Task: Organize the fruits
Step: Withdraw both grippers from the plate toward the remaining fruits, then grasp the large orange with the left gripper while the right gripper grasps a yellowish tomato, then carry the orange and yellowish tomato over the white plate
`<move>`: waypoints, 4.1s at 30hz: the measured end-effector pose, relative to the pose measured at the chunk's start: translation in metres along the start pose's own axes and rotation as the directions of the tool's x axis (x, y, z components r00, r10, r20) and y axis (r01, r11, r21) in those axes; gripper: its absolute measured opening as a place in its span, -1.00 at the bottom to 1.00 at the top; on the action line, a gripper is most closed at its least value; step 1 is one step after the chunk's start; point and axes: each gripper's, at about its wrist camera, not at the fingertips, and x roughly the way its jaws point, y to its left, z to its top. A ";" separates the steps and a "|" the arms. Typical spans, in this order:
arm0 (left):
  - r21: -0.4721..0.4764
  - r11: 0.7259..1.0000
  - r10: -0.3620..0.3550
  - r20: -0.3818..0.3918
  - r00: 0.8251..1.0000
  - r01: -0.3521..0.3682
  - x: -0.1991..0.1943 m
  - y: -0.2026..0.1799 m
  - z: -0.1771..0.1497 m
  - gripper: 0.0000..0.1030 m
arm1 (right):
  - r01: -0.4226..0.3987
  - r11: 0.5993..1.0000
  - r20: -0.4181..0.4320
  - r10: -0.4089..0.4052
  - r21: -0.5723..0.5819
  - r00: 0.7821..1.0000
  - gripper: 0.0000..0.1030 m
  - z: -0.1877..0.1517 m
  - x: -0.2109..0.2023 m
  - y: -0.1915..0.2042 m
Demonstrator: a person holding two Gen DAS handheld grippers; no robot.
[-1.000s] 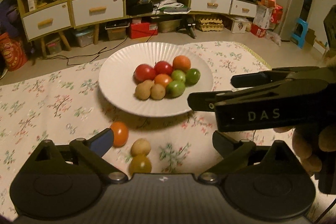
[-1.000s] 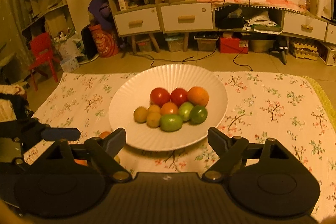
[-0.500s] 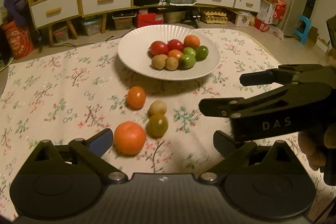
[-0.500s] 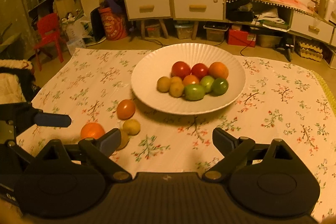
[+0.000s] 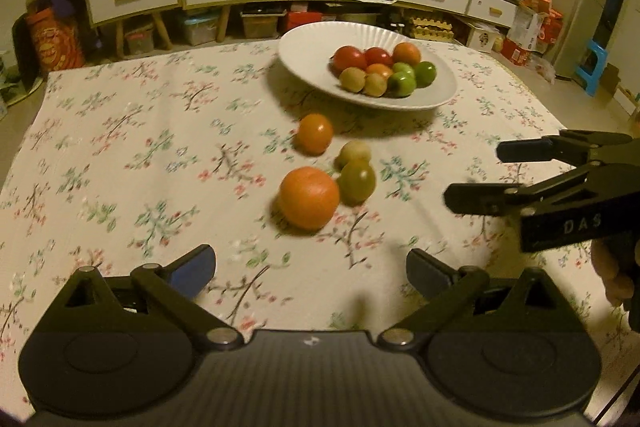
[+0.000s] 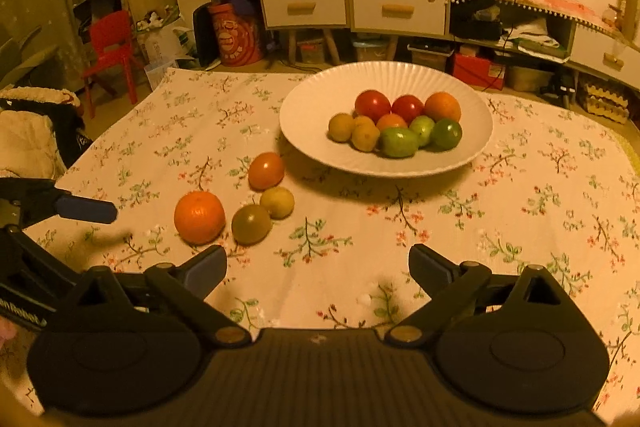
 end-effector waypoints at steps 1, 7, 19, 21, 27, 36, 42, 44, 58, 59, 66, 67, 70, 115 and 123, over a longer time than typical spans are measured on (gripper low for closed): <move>-0.003 1.000 0.004 -0.003 1.000 -0.004 0.000 0.002 -0.002 0.87 | 0.005 1.000 -0.002 -0.005 0.003 1.000 0.90 -0.001 0.001 -0.001; -0.003 1.000 0.012 -0.018 1.000 -0.012 0.003 0.009 -0.010 0.87 | 0.018 1.000 -0.025 -0.018 -0.005 1.000 0.91 -0.008 0.007 0.001; 0.016 0.998 0.054 0.055 0.997 -0.055 0.037 0.010 -0.010 0.87 | 0.034 0.998 -0.057 -0.037 -0.043 0.998 0.91 -0.016 0.018 0.005; 0.017 0.999 0.046 0.069 0.997 -0.047 0.041 0.008 -0.006 0.87 | 0.035 0.998 -0.059 -0.038 -0.046 0.998 0.91 -0.016 0.018 0.005; -0.021 1.000 0.014 0.083 0.996 -0.012 0.046 0.006 0.006 0.73 | 0.049 0.997 -0.068 -0.053 -0.057 0.996 0.92 -0.016 0.024 0.002; -0.055 0.998 -0.033 0.096 0.995 0.038 0.045 0.007 0.013 -0.10 | 0.067 0.995 -0.058 -0.072 -0.076 0.996 0.95 -0.018 0.028 0.004; -0.063 0.997 -0.040 0.078 0.996 0.045 0.042 0.008 0.015 -0.32 | 0.058 0.995 -0.031 -0.061 -0.082 0.998 0.95 -0.016 0.029 0.012; -0.059 0.998 -0.024 0.072 0.997 0.029 0.039 0.008 0.017 -0.32 | 0.049 0.994 -0.012 -0.050 -0.097 0.999 0.90 -0.015 0.031 0.017; -0.076 0.996 -0.032 0.098 0.995 0.040 0.019 0.018 0.022 -0.32 | 0.058 0.994 0.037 -0.054 -0.096 0.998 0.72 -0.008 0.051 0.047; -0.077 0.996 -0.034 0.101 0.994 0.042 0.017 0.018 0.022 -0.32 | 0.063 0.994 0.039 -0.060 -0.085 0.997 0.72 -0.006 0.053 0.049; -0.113 0.993 -0.030 0.110 0.994 0.042 0.012 0.026 0.023 -0.32 | 0.105 0.993 0.054 -0.102 -0.047 0.993 0.32 0.003 0.060 0.057; -0.116 0.992 -0.031 0.111 0.993 0.043 0.011 0.026 0.023 -0.32 | 0.111 0.993 0.052 -0.109 -0.036 0.993 0.28 0.005 0.060 0.057; -0.109 0.993 -0.031 0.113 0.993 0.043 0.010 0.025 0.023 -0.32 | 0.107 0.994 0.052 -0.106 -0.017 0.993 0.08 0.008 0.060 0.057; -0.087 0.995 -0.039 0.105 0.994 0.048 0.012 0.014 0.024 -0.32 | 0.024 0.998 0.050 -0.021 -0.055 0.999 -0.49 0.017 0.015 0.027; -0.079 0.996 -0.040 0.112 0.993 0.049 0.013 0.008 0.028 -0.32 | 0.019 0.998 0.051 -0.017 -0.051 0.999 -0.49 0.021 0.004 0.009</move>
